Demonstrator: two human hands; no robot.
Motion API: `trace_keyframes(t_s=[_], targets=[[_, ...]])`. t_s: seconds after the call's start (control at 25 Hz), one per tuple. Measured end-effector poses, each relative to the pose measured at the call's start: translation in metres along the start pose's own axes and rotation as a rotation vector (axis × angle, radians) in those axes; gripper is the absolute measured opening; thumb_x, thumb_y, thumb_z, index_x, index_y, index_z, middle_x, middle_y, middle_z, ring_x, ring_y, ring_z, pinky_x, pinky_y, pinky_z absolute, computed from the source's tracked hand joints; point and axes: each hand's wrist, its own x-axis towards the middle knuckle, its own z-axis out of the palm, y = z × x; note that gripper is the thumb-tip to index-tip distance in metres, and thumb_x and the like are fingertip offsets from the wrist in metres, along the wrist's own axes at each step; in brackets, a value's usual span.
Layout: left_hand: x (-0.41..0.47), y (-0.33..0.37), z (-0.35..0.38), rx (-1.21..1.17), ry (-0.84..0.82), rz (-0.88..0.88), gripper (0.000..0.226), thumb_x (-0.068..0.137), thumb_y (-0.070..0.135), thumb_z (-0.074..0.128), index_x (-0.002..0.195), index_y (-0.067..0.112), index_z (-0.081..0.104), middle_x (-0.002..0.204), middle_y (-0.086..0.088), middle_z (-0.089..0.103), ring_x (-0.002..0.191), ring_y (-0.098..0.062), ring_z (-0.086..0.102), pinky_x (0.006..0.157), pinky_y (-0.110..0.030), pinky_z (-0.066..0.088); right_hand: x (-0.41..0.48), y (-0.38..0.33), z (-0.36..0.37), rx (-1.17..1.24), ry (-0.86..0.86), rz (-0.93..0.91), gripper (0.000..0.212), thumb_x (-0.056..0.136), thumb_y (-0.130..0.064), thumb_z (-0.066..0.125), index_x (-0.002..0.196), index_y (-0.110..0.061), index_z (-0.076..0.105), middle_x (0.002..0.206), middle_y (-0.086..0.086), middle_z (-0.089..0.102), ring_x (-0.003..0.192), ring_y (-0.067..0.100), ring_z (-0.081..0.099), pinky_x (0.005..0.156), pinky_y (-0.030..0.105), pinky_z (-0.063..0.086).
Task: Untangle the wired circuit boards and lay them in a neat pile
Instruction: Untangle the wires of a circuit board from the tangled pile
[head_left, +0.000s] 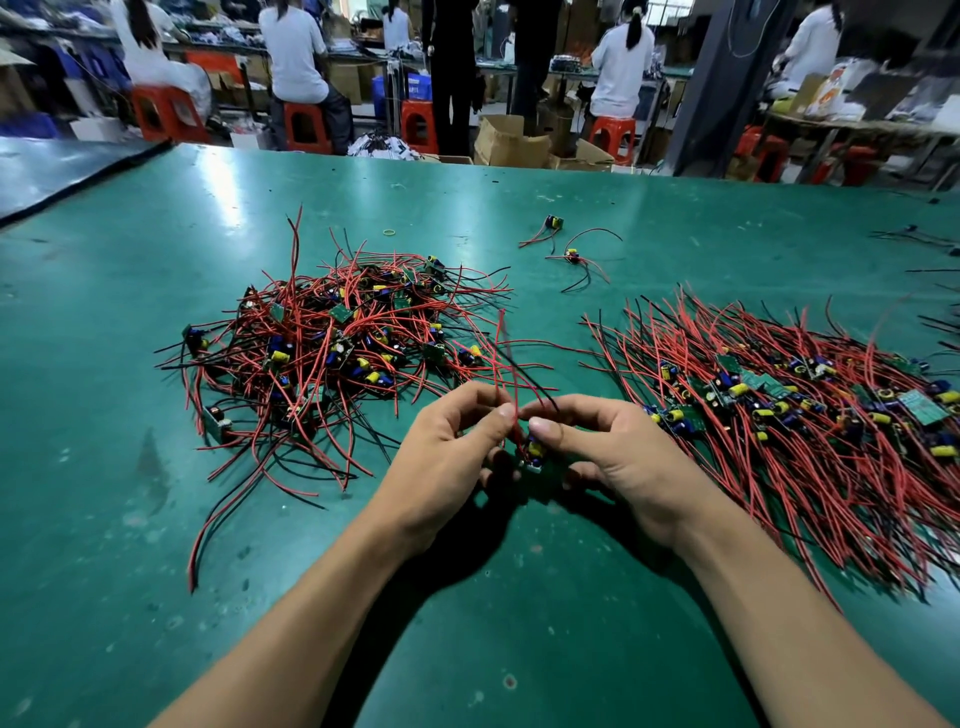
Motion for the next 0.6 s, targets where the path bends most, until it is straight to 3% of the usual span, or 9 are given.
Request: trace_keyframes(t_s=[0.12,0.24,0.36,0.48,0.6], targets=[[0.0001,0.0017,0.0001,0.011,0.028,-0.006,0.011,0.095,0.016,0.06,0.094,0.005,0.063,0.083,-0.003,0.067,0.063,-0.017,0.062,0.051,-0.021,0.046,0.0033,0.0024,0.0029,0.062,0.153,0.002,0.007,0.078,-0.019,0.079,0.079,-0.014,0.075,0.076,0.011,0.068,0.05,0.017,0.058,0.041,0.023,0.044],[-0.0026,0.0023,-0.0017,0.001,-0.109,-0.058,0.016,0.087,0.023,0.069,0.091,0.008,0.072,0.084,-0.009,0.07,0.077,-0.018,0.064,0.065,-0.025,0.052,0.0073,0.0025,0.0016,0.116,0.271,-0.011,0.009,0.08,-0.013,0.077,0.075,-0.01,0.07,0.068,0.011,0.066,0.046,0.015,0.055,0.041,0.021,0.045],[-0.0026,0.0042,-0.0018,0.056,-0.202,-0.041,0.013,0.078,0.011,0.072,0.089,0.014,0.078,0.1,-0.016,0.071,0.09,-0.018,0.064,0.081,-0.029,0.051,0.0087,0.0034,0.0007,0.076,0.334,-0.054,0.013,0.083,-0.014,0.077,0.074,-0.01,0.068,0.065,0.01,0.065,0.044,0.014,0.053,0.041,0.021,0.044],[0.0009,0.0047,0.0007,0.019,-0.133,-0.07,0.019,0.074,0.003,0.063,0.077,0.013,0.079,0.096,-0.004,0.073,0.089,-0.015,0.066,0.073,-0.023,0.052,0.0072,0.0018,0.0025,0.072,0.321,-0.105,0.015,0.077,-0.024,0.08,0.072,-0.013,0.071,0.066,0.008,0.066,0.053,0.013,0.057,0.047,0.022,0.048],[0.0031,0.003,0.0022,-0.144,-0.047,-0.127,0.016,0.09,0.004,0.061,0.085,0.01,0.075,0.086,-0.013,0.068,0.072,-0.019,0.061,0.059,-0.022,0.05,0.0029,-0.0008,0.0082,0.08,0.236,-0.13,0.02,0.064,-0.035,0.083,0.072,-0.019,0.075,0.069,0.008,0.068,0.059,0.016,0.061,0.055,0.027,0.053]])
